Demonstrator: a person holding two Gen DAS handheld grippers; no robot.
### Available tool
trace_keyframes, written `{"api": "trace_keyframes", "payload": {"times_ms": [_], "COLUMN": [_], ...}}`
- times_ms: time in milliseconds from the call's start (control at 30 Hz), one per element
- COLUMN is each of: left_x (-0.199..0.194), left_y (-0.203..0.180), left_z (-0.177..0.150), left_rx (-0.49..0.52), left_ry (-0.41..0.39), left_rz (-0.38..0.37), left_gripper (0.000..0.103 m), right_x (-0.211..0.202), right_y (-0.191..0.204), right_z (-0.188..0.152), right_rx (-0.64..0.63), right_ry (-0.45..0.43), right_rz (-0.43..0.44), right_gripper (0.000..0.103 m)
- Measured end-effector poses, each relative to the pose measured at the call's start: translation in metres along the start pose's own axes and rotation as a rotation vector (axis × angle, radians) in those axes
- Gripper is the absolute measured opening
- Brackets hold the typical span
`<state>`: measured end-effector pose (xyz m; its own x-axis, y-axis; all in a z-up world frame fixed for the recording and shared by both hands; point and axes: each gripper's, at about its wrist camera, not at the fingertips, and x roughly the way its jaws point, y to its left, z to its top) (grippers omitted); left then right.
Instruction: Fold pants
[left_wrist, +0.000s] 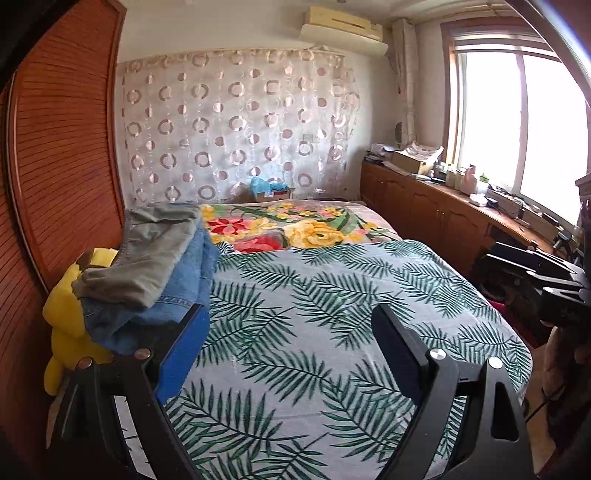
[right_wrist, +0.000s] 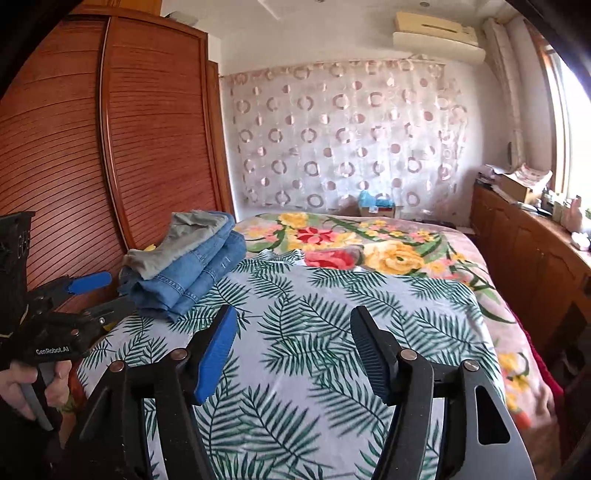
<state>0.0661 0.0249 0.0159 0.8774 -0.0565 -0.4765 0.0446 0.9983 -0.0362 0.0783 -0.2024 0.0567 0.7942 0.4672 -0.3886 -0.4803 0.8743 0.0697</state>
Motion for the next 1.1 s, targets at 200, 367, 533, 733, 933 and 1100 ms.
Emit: {"api": "trace_keyframes", "payload": {"times_ms": [200, 367, 533, 733, 933, 1100], "left_x": [-0.011, -0.026, -0.039, -0.047, -0.048, -0.048], "left_y": [-0.015, -0.024, -0.028, -0.025, -0.022, -0.021], "left_z": [0.004, 0.013, 0.020, 0.023, 0.023, 0.024], "left_rx": [0.007, 0.015, 0.008, 0.000, -0.010, -0.011], "left_ry": [-0.010, -0.041, -0.075, -0.101, -0.106, -0.107], "left_rz": [-0.014, -0.001, 0.005, 0.024, 0.026, 0.025], "left_gripper": [0.090, 0.090, 0.090, 0.090, 0.090, 0.090], "right_x": [-0.015, -0.026, -0.040, -0.047, -0.045, -0.044], "right_y": [0.005, 0.006, 0.011, 0.020, 0.027, 0.026], "right_z": [-0.009, -0.007, -0.011, -0.013, -0.017, -0.018], "right_rx": [0.022, 0.044, 0.047, 0.047, 0.043, 0.046], "right_ry": [-0.009, -0.035, -0.065, -0.087, -0.094, -0.092], "right_rz": [-0.039, -0.081, -0.126, -0.148, -0.152, -0.153], "right_gripper": [0.066, 0.066, 0.066, 0.066, 0.066, 0.066]}}
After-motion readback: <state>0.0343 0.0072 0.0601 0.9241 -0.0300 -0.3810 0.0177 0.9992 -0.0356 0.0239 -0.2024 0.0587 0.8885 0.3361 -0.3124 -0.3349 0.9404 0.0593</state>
